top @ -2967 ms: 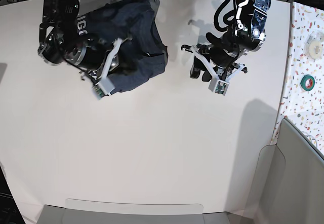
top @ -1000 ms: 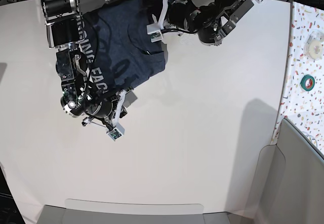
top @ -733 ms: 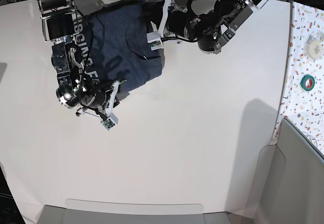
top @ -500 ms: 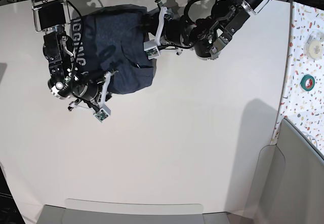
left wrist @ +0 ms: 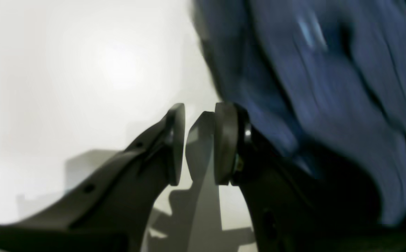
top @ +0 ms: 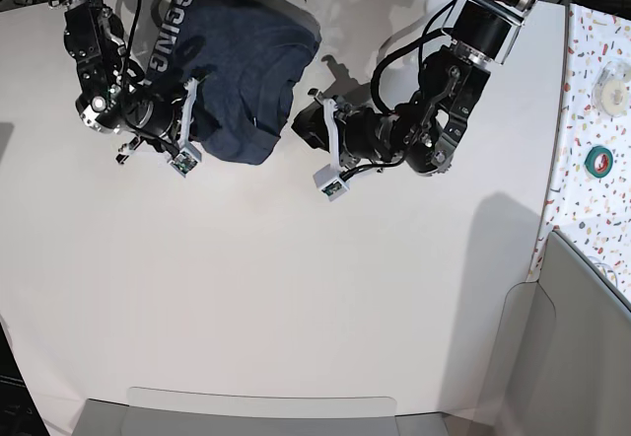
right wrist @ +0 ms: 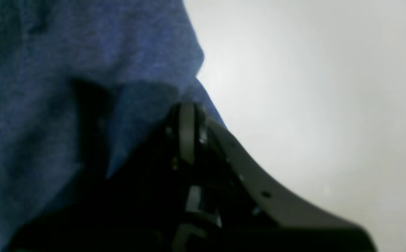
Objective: Layout the t-shirt on the table in an organized manner, then fold the t-shirt properly
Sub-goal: 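Slide the folded shirt with the right gripper toward the table edge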
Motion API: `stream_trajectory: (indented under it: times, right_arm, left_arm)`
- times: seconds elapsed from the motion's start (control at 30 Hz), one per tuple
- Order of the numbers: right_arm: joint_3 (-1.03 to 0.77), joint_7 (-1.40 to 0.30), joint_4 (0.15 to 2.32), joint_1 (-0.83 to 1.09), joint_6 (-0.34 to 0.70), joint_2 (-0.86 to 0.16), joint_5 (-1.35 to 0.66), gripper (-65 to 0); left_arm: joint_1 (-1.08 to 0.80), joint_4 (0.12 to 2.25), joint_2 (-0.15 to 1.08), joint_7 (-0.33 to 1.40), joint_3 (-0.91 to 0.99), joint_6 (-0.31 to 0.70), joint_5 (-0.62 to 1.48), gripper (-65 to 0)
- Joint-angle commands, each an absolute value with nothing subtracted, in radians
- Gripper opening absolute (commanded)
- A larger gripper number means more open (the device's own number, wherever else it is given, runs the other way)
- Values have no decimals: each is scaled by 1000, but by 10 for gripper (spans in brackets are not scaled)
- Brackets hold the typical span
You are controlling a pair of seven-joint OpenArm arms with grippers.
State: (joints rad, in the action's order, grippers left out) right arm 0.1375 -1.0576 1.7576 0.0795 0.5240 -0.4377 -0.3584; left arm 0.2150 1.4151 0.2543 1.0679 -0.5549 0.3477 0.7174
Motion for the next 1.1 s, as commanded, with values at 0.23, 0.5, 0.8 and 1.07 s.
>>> stream_trajectory:
  times: [0.23, 0.5, 0.8, 1.07]
  right_arm:
    - [-225, -1181, 1877, 148, 529, -426, -348, -650]
    - [-321, -1179, 1873, 153, 532, -429, -343, -650]
    - [-344, -1179, 2048, 165, 535, -387, -435, -650]
    - [-185, -1181, 2048, 159, 535, -398, -845, -650]
  left_arm:
    - [229, 1443, 259, 1049, -489, 321, 647, -504]
    - [163, 1727, 377, 1285, -361, 325, 651, -504]
    - [-73, 1916, 498, 1303, -361, 326, 654, -504]
    - [-131, 1919, 475, 1251, -354, 326, 647, -504]
